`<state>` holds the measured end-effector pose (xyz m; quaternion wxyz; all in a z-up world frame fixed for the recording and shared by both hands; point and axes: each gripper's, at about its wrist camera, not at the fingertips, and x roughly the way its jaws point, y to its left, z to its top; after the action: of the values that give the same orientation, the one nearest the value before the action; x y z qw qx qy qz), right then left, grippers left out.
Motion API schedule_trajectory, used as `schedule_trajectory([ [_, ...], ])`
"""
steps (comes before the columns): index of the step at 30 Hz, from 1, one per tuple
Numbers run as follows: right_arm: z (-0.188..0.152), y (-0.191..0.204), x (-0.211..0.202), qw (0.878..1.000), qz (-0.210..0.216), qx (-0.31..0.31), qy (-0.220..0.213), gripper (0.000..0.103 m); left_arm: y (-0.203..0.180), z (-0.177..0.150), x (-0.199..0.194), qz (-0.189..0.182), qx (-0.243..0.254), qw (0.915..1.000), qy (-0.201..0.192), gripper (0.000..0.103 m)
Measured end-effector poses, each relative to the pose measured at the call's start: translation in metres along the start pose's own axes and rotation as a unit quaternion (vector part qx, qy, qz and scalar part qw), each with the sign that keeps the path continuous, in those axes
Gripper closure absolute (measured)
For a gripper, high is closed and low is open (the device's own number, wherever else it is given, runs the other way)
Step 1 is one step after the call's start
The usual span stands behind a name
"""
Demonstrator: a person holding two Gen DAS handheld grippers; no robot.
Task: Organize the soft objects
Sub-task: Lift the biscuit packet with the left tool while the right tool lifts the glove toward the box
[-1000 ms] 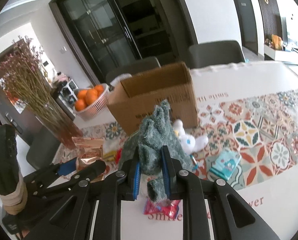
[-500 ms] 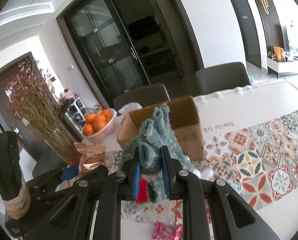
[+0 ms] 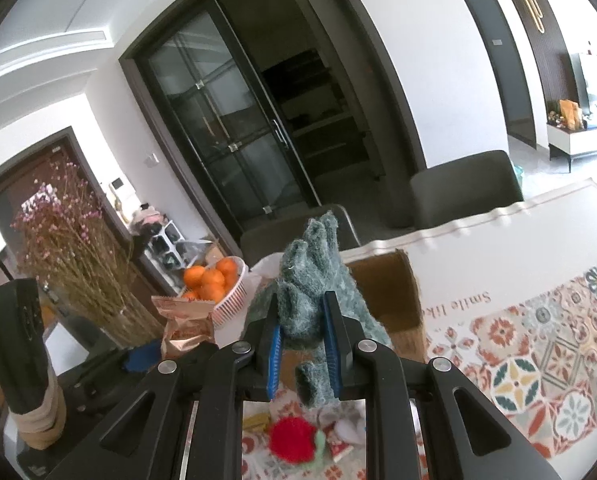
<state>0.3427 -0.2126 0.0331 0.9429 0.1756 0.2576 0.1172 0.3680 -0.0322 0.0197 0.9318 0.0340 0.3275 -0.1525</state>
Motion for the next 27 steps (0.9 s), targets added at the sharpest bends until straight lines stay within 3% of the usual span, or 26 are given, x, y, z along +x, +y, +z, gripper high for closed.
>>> schedule_trajectory([
  [17, 0.035, -0.01, 0.072, 0.999, 0.002, -0.012, 0.034, 0.083, 0.025, 0.04, 0.072, -0.011, -0.015, 0.9989, 0.043, 0.056],
  [27, 0.035, -0.035, 0.125, 0.996, -0.011, 0.001, 0.088, 0.083, 0.029, 0.043, 0.129, -0.02, -0.019, 0.9954, 0.092, 0.056],
])
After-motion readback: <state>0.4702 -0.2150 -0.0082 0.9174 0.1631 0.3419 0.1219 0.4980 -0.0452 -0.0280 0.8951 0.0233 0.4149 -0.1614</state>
